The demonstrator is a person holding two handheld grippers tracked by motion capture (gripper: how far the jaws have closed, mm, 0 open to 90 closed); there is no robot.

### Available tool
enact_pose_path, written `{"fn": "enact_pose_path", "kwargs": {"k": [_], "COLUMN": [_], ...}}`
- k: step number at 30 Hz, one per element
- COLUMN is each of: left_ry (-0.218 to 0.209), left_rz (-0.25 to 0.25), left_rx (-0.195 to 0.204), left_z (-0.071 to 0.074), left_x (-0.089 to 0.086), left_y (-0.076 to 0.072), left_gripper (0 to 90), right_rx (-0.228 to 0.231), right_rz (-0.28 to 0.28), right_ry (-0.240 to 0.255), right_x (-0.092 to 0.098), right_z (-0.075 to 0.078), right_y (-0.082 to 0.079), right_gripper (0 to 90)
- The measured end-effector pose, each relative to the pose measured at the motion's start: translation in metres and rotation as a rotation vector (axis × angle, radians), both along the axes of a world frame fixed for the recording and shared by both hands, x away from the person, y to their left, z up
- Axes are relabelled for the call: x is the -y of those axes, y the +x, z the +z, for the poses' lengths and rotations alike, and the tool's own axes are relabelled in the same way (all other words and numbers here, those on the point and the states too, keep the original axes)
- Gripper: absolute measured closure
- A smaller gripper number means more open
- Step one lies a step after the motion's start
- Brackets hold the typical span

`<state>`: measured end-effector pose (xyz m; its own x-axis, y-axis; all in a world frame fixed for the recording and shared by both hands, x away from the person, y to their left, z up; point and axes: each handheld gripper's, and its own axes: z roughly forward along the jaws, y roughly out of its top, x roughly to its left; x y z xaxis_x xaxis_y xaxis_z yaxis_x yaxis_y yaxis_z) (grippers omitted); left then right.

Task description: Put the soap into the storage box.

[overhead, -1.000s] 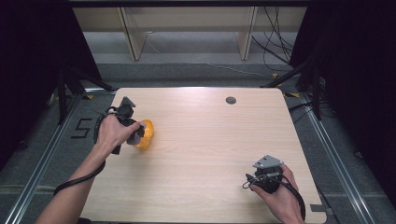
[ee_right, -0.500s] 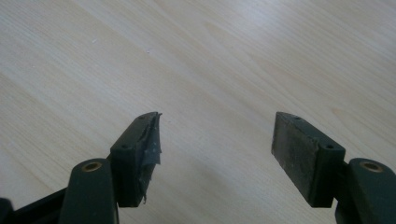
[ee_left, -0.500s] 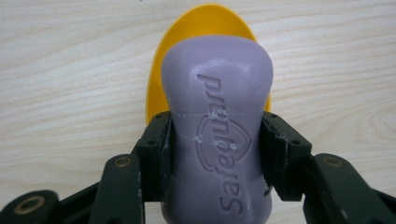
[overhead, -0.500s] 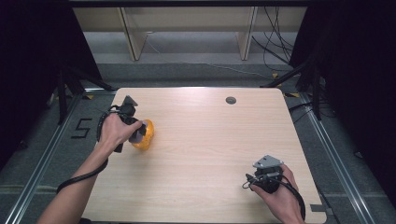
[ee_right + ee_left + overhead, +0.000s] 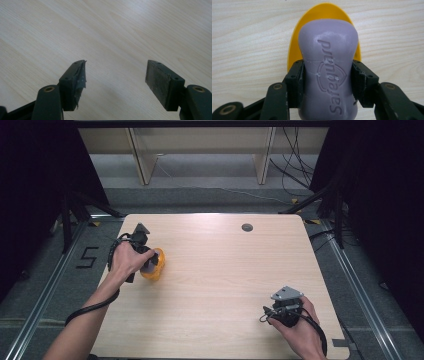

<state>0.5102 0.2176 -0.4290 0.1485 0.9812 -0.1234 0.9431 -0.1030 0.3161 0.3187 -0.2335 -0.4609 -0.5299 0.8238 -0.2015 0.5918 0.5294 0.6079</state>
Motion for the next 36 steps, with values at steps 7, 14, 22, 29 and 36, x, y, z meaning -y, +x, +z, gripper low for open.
{"fn": "enact_pose_path", "kwargs": {"k": [7, 14, 22, 29, 36], "left_ry": [0.006, 0.013, 0.015, 0.031, 0.045], "left_rz": [0.002, 0.001, 0.003, -0.007, -0.020], "left_rx": [0.000, 0.000, 0.017, 0.023, 0.023], "left_z": [-0.003, -0.007, -0.012, -0.013, -0.016], "left_x": [0.001, 0.001, 0.002, 0.002, 0.004], "left_y": [0.002, 0.004, 0.006, 0.007, 0.007], "left_gripper": [48.6, 48.6, 48.6, 48.5, 48.5], "right_rx": [0.001, -0.001, 0.000, 0.000, -0.014], "right_rz": [0.002, 0.000, 0.001, 0.001, -0.011], "right_ry": [-0.003, 0.000, -0.003, -0.003, 0.008], "right_x": [0.000, 0.000, 0.000, 0.000, -0.001], "right_z": [-0.001, 0.000, -0.001, -0.001, 0.000], "right_y": [0.000, 0.000, 0.000, 0.000, 0.000], "right_gripper": [33.3, 33.3, 33.3, 33.3, 33.3]}}
